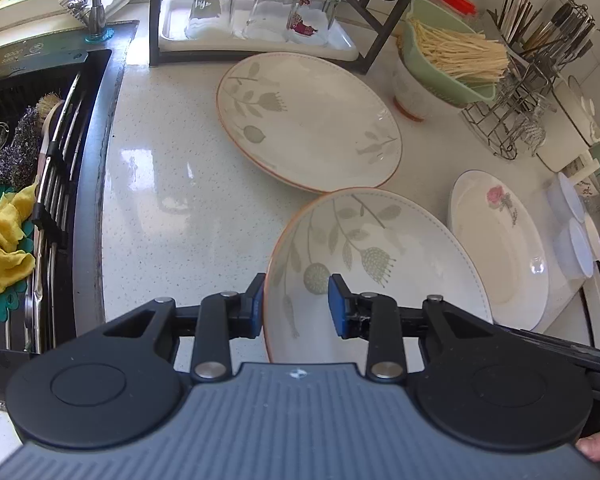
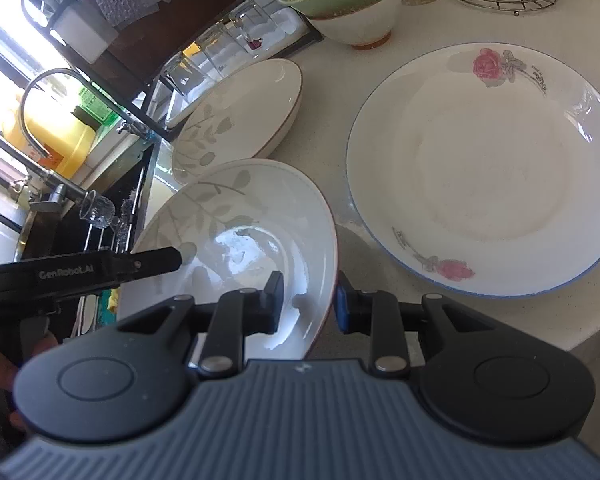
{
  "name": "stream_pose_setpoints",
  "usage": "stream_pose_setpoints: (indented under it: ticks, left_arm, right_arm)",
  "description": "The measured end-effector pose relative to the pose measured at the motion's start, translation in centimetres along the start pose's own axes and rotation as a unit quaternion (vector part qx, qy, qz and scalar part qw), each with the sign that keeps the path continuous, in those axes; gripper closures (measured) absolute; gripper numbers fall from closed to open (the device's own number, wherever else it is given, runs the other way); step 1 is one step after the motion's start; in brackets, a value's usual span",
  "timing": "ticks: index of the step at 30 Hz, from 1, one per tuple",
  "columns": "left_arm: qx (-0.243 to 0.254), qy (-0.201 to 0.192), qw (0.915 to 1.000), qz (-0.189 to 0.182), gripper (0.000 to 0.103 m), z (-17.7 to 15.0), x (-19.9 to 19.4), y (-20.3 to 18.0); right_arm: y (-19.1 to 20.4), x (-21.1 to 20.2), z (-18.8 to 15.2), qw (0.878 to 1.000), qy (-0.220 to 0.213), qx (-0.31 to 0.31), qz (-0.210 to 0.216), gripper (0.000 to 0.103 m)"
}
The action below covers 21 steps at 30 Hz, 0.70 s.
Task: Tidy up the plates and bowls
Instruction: 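Close both grippers on the rim of the leaf-pattern plate, then carry the leaf-pattern plate with both grippers and lower it onto the rose plate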
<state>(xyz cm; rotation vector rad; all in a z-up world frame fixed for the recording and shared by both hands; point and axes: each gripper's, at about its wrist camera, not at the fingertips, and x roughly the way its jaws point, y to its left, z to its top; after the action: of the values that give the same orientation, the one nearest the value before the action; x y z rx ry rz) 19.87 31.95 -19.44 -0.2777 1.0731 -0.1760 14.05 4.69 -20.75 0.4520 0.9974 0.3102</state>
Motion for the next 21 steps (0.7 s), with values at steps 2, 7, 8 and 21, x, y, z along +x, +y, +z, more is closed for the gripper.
stream_pose_setpoints:
  ticks: [2, 7, 8, 21]
  left_arm:
    - [0.003, 0.002, 1.0, 0.004, 0.066, 0.5, -0.6, -0.6]
    - [0.001, 0.003, 1.0, -0.003, 0.066, 1.6, -1.7, -2.3]
    - [-0.002, 0.003, 1.0, -0.005, 0.066, 1.8, -1.7, -2.7]
    - [-0.025, 0.021, 0.9992, -0.023, 0.066, 2.7, 2.1, -9.5]
  right_arm:
    - [0.1, -0.6, 0.5, 1.0, 0.003, 0.001, 0.005, 0.074]
    - [-0.1, -2.2, 1.9, 1.0, 0.004, 0.0, 0.008, 0.074]
    - [-0.3, -2.4, 2.1, 1.0, 0.004, -0.002, 0.007, 0.074]
    - [-6.7, -3.4, 6.0, 1.0, 0.009, -0.009, -0.009, 0.074]
